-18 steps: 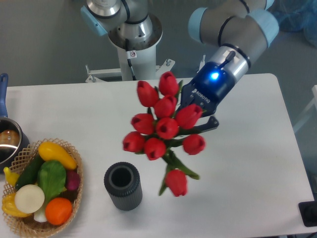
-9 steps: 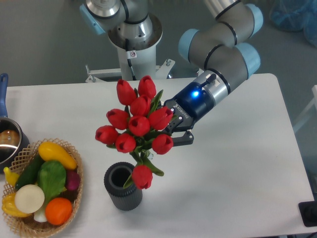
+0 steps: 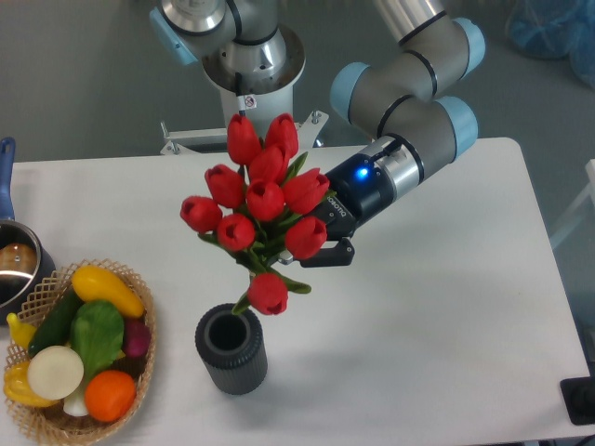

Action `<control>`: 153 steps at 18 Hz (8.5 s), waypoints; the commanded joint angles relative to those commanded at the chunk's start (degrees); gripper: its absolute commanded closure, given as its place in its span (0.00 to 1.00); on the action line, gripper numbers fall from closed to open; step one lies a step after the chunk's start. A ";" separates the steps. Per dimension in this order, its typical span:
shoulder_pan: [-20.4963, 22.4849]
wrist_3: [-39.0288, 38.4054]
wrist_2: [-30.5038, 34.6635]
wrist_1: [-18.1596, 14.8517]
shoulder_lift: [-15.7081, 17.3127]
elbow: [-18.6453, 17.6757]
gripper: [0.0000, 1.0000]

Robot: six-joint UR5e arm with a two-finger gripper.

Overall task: Insert the flowers into the vase
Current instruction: 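Lower the tulip stems into the black vase opening, then push the tulip bunch further down into the vase, then open the gripper to release the tulips in the vase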

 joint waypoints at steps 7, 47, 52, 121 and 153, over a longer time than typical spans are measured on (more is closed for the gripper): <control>-2.64 3.52 -1.58 -0.09 -3.26 2.38 0.88; -3.61 11.86 -3.25 -0.09 -10.64 -2.80 0.88; -3.61 15.03 -3.25 0.00 -11.79 -4.04 0.88; -3.52 18.11 6.06 0.35 -11.09 -4.21 0.54; -0.98 9.06 18.44 0.18 -2.48 -4.21 0.01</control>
